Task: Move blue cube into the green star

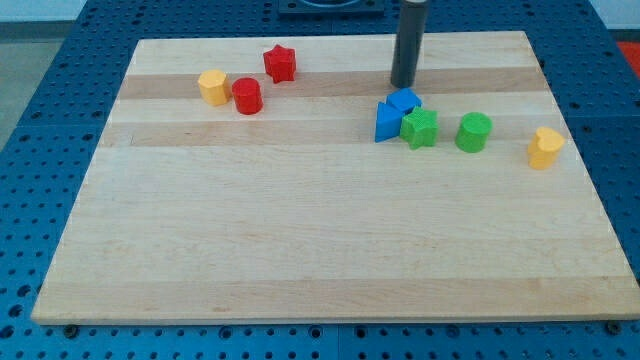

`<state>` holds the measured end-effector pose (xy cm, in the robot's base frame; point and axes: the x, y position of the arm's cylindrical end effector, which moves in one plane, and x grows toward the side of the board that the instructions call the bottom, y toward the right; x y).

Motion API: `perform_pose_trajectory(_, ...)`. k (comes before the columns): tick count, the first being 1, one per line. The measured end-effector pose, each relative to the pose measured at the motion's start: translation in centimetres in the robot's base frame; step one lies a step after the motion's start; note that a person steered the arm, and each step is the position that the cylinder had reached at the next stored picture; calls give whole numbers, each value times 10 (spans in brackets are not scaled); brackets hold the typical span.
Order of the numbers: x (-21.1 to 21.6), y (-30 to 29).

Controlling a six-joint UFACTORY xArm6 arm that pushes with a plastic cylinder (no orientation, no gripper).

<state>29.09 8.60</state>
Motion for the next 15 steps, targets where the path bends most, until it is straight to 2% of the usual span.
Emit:
perform_pose_trajectory(1, 5, -10)
perform_pose_trajectory(3, 83, -7)
perform_pose_trajectory(4, 107, 9)
perform_pose_trajectory(6, 115, 14)
perform_pose_trajectory(8, 45, -45)
perform_pose_trajectory(9, 59, -59)
perform_pose_trajectory(10, 100, -65)
perform_pose_trajectory(11, 108, -50)
perform_pose_trajectory(14, 108, 71)
perform_pose_trajectory(15, 116, 76)
